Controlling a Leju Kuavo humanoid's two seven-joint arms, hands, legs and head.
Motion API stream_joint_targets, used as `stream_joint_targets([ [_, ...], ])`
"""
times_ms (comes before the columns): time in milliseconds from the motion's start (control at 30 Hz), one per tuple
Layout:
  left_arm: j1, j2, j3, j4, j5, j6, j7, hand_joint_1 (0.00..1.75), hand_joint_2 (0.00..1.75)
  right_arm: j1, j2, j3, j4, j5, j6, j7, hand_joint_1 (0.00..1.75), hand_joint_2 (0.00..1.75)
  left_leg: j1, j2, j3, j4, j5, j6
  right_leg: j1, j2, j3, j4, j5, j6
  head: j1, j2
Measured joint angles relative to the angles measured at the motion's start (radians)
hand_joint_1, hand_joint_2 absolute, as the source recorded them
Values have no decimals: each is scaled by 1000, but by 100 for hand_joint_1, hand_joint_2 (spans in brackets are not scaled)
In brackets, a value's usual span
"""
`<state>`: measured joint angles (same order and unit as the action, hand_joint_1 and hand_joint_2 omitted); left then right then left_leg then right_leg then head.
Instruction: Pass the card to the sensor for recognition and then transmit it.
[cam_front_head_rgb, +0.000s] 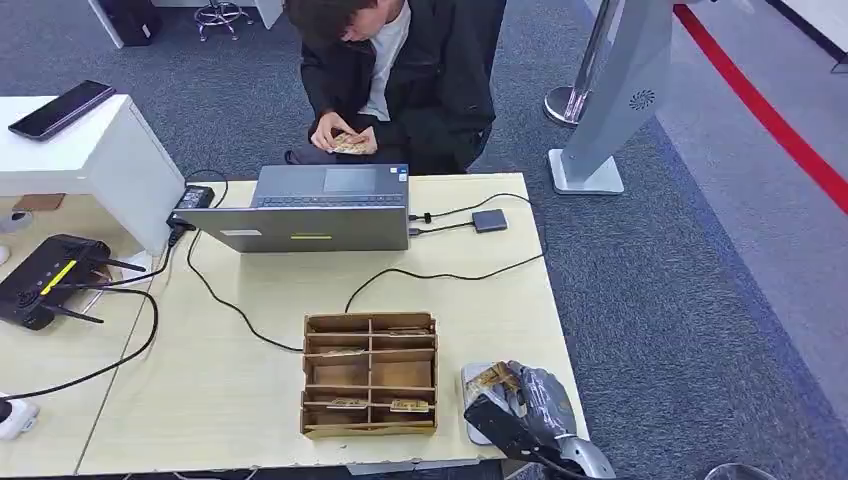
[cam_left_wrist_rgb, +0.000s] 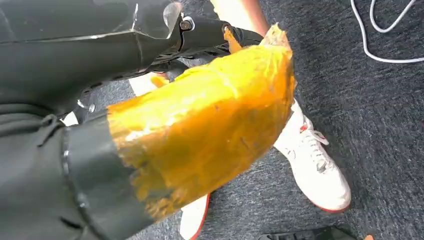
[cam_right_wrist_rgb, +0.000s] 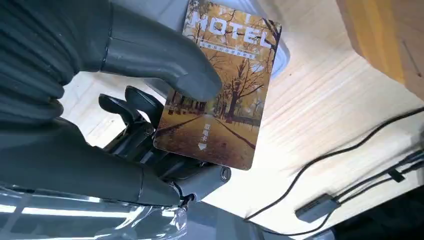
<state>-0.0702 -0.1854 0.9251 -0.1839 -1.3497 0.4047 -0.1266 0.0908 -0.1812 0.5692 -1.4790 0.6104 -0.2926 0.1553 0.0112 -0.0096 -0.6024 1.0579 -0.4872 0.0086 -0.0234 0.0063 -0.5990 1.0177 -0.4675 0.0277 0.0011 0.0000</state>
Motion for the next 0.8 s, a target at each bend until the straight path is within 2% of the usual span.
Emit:
stream_joint_targets([
  [800,0,0,0,0,-4,1,2,0,0,-8,-13,21,11,23,2,29,175,175,0,0,1,0,0,0,0,0,1,0,0,0,0,0],
])
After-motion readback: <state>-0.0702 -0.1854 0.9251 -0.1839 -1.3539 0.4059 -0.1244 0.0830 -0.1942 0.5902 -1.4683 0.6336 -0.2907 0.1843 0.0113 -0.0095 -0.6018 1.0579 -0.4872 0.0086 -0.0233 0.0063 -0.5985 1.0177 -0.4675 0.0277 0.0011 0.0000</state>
